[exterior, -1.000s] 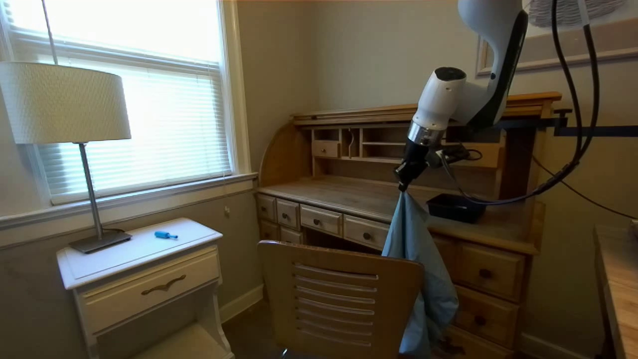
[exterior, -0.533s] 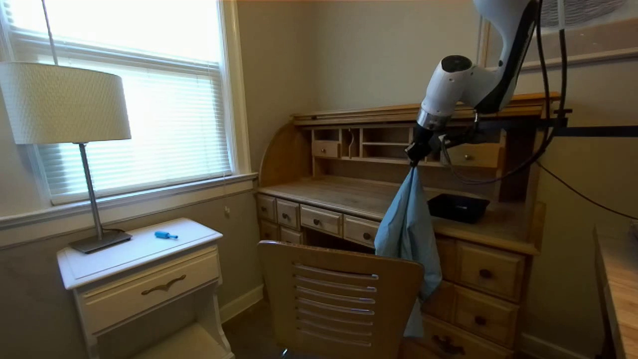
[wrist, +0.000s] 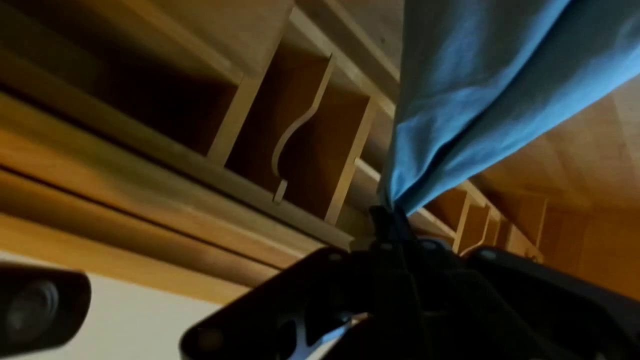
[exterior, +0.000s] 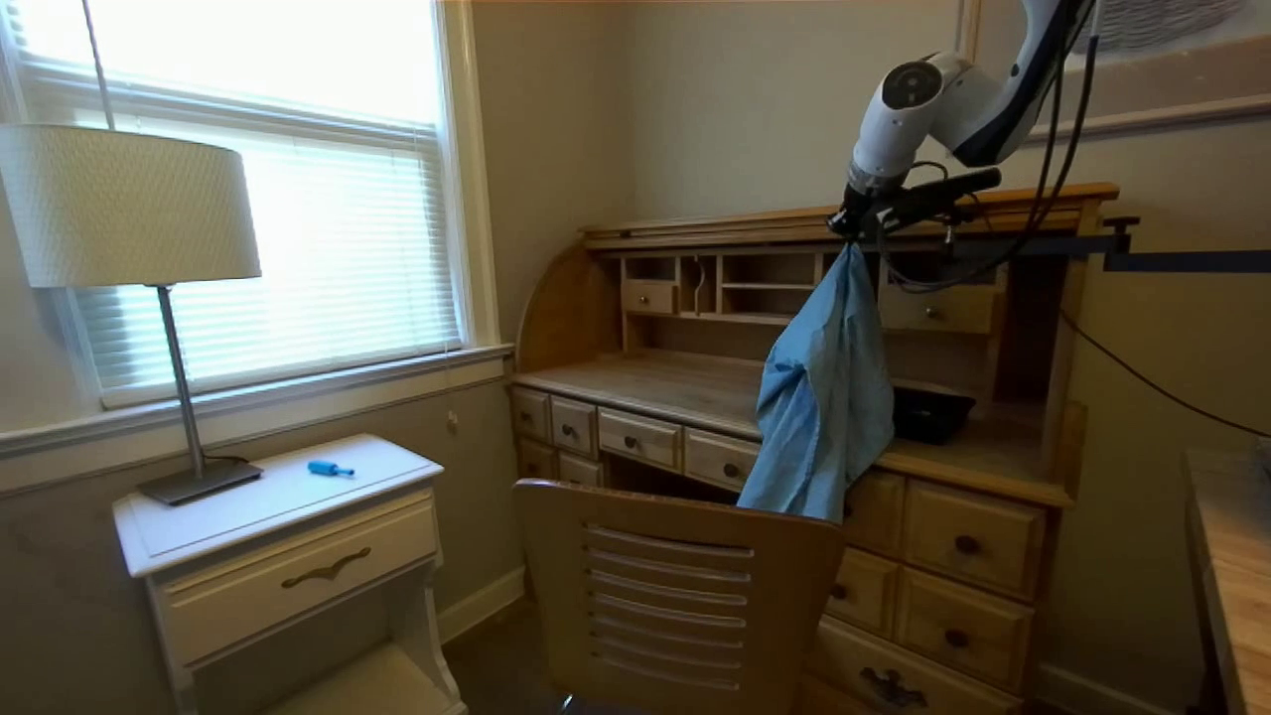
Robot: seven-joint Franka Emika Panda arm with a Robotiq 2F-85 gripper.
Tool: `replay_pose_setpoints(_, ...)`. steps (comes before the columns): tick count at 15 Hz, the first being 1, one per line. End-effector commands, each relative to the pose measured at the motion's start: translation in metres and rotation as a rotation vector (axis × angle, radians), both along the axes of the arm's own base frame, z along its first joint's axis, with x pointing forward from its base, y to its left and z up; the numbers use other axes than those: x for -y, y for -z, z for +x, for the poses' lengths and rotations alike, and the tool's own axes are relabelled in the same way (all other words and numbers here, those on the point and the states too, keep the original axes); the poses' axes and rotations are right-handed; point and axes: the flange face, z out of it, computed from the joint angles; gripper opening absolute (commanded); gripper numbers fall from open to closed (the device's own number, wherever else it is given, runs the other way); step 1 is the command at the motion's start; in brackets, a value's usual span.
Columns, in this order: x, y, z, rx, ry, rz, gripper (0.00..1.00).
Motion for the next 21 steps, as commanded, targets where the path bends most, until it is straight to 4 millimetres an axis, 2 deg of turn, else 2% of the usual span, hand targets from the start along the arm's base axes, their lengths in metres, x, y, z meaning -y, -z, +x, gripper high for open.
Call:
replay_pose_setpoints(1, 0.002, -0.027, 0.016, 0.048, -0.04, -0.084, 0.0)
replay_pose_setpoints(5, -0.002, -0.034, 0.02, -0.005, -0.122, -0.158, 0.0)
replay_pose_setpoints(12, 0.044, -0.066, 0.014, -0.004, 0.123, -0.51, 0.0)
replay_pose_setpoints(14, 0.051, -0.069, 0.013, -0.023, 0.174, -0.592, 0.0)
replay_pose_setpoints(15, 0.05, -0.08, 0.013, -0.022, 0.195, -0.625, 0.0)
replay_pose_setpoints(18, 0.047, -0.072, 0.019, -0.046, 0.214, -0.668, 0.0)
replay_pose_setpoints(20, 0.042, -0.068, 0.022, -0.023, 0.185, -0.628, 0.0)
replay_pose_setpoints(21, 0.044, -0.06, 0.028, -0.034, 0.221, -0.634, 0.0)
